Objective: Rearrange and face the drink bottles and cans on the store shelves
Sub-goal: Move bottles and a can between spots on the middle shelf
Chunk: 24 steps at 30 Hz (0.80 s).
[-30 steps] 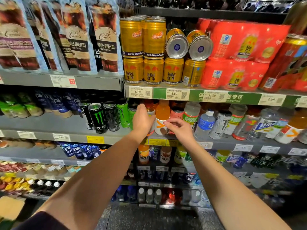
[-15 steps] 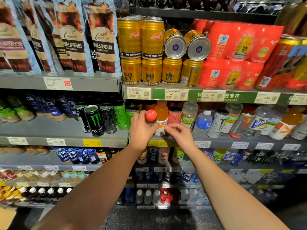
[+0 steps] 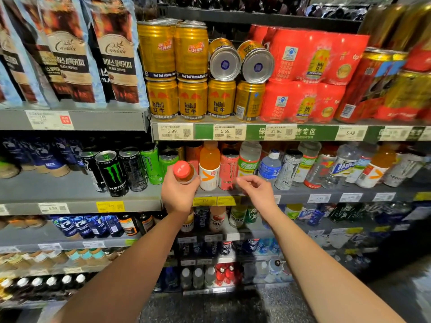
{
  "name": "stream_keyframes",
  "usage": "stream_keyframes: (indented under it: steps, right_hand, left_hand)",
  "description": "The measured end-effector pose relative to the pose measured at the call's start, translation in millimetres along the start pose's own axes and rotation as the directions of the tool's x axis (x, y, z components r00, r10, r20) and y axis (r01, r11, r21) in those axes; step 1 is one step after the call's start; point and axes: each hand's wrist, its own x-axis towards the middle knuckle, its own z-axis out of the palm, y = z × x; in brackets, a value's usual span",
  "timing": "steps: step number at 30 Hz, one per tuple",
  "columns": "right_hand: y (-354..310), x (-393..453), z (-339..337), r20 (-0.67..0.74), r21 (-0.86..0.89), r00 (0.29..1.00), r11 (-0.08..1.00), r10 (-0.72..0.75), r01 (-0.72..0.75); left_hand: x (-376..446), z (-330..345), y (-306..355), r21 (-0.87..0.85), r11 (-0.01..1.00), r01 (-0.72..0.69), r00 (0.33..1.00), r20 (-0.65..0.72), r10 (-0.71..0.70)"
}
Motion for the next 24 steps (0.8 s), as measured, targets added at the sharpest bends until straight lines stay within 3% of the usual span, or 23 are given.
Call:
stream_keyframes:
  steps: [3,6,9,12,19,22,24]
  right_hand:
    - [2.1,3.6,-23.5,-0.095,0.031,0.995,0.999,0.008,-0.005]
    - [3.8,11.5,-48.4,-0.193,0.073,0.981,0.997,0.033,-0.019]
    - [6.4,20.7,-73.0,-0.226,0.096,0.974,0.995,0.035,-0.013]
    - [8.6,24.7,-98.1,-0.195,0.088,0.981,0.996,0.020,-0.002]
    - [26.6,51.3,-180.1,-0.121,0.025,0.990,0.996,-0.078,0.082]
    - [34.5,63.0,-206.7,-0.035,0.059,0.996,0.995,-0.080,0.082]
    - [36.8,68.0,-213.8,0.025,-0.077,0.993,0.990,-0.118,0.120]
  left_hand:
    - [-15.3,-0.7,4.9,-0.060,0.998,-0.021,0.996,-0.085,0.015]
    - [-28.2,4.7,8.1,-0.005,0.997,-0.075,0.973,-0.217,0.072]
    - [-44.4,14.7,20.5,-0.064,0.997,0.047,0.978,-0.199,-0.059]
    - [-68.5,34.5,30.0,-0.045,0.995,0.091,0.989,-0.115,-0.096]
    - [-127.9,113.4,75.6,-0.194,0.965,0.177,0.984,0.038,-0.173]
    - [-149.4,150.8,92.9,-0.216,0.960,0.179,0.984,0.022,-0.179]
    - [-162.6,170.6,105.4,-0.244,0.951,0.189,0.980,-0.020,-0.200]
